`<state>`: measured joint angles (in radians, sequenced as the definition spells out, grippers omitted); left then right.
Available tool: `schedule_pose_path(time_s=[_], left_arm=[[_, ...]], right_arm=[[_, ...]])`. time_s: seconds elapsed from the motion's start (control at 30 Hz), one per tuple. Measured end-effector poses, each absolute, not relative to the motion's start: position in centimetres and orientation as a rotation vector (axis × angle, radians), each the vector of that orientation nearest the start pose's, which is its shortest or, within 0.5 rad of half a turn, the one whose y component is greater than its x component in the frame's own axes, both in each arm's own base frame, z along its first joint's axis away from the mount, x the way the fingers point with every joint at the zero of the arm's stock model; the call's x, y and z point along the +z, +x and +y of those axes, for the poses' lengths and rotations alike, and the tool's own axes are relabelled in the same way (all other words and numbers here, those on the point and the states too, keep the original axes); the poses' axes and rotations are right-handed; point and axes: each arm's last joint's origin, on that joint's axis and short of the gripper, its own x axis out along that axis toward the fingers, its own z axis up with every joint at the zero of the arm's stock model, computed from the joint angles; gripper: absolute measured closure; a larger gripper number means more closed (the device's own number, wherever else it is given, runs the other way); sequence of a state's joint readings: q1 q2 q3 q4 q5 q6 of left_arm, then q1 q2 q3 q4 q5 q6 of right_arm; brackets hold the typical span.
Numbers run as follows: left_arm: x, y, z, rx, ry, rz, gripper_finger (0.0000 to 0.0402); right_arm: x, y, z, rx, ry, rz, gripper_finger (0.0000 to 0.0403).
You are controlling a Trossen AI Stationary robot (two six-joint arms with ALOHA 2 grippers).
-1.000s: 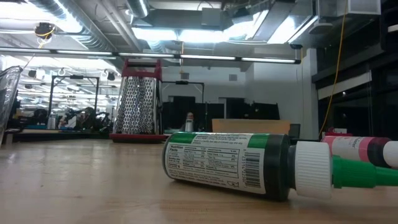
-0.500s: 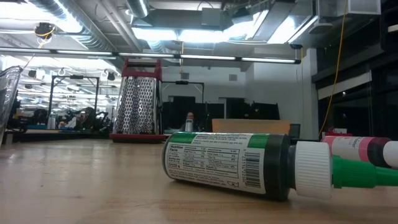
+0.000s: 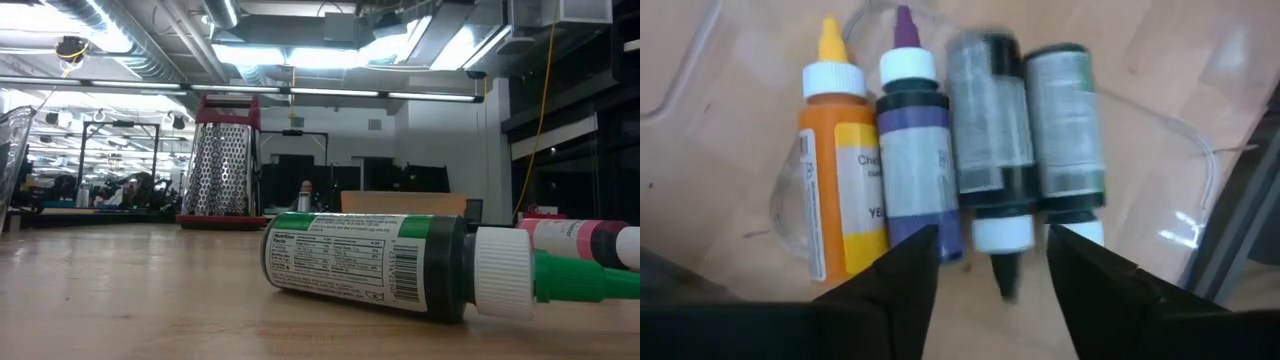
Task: Pick & Place Food Item
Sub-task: Put the black food coloring bottle into the transparent bin, then put the green food coloring bottle into the transparent bin
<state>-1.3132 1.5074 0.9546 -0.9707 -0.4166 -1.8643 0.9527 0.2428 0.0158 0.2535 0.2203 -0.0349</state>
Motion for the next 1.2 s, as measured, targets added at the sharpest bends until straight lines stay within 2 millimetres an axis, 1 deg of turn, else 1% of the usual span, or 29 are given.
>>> schedule_pose_path(time_s=[0.1, 0.17, 0.23, 0.33, 0.43, 0.5, 0.63, 0.73, 0.83, 0.9, 0.97, 1.07, 1.2], left_arm=[[19.6, 7.5, -23.6, 0.363, -0.448, 1.090, 0.0202], [19.7, 7.6, -23.6, 0.357, -0.438, 1.045, 0.0193], [20.3, 8.1, -23.7, 0.337, -0.423, 0.949, 0.0188], [21.7, 9.7, -23.8, 0.311, -0.381, 0.789, 0.0187], [23.0, 12.2, -23.6, 0.297, -0.294, 0.755, 0.0190], [23.6, 14.4, -23.1, 0.278, -0.228, 0.756, 0.0191], [24.3, 19.6, -22.1, 0.130, -0.140, 0.771, 0.0192], [24.6, 23.3, -20.7, 0.034, -0.065, 0.745, 0.0192], [24.3, 26.1, -18.6, -0.028, 0.013, 0.756, 0.0192], [23.8, 27.4, -17.4, -0.056, 0.047, 0.782, 0.0192], [23.1, 28.9, -16.6, -0.095, 0.067, 0.782, 0.0192], [22.1, 30.8, -16.4, -0.163, 0.107, 0.781, 0.0192], [21.2, 33.3, -17.3, -0.240, 0.199, 0.807, 0.0192]], right_arm=[[17.3, 7.0, 8.8, 0.732, -0.018, -0.036, 0.0147], [17.3, 7.0, 8.8, 0.732, -0.018, -0.036, 0.0147], [17.3, 7.0, 8.8, 0.732, -0.018, -0.036, 0.0147], [17.3, 7.0, 8.7, 0.724, -0.018, -0.035, 0.0147], [17.3, 7.0, 8.7, 0.708, -0.020, -0.035, 0.0147], [17.3, 7.0, 8.7, 0.708, -0.021, -0.036, 0.0147], [17.3, 7.0, 8.7, 0.708, -0.021, -0.036, 0.0147], [17.3, 7.1, 8.7, 0.705, -0.021, -0.036, 0.0147], [17.3, 7.1, 8.7, 0.706, -0.018, -0.035, 0.0147], [17.3, 7.1, 8.7, 0.706, -0.013, -0.032, 0.0147], [17.3, 7.0, 8.7, 0.707, -0.001, -0.028, 0.0147], [17.3, 7.0, 8.7, 0.709, 0.005, -0.026, 0.0147], [17.3, 7.0, 8.7, 0.709, 0.007, -0.025, 0.0147]])
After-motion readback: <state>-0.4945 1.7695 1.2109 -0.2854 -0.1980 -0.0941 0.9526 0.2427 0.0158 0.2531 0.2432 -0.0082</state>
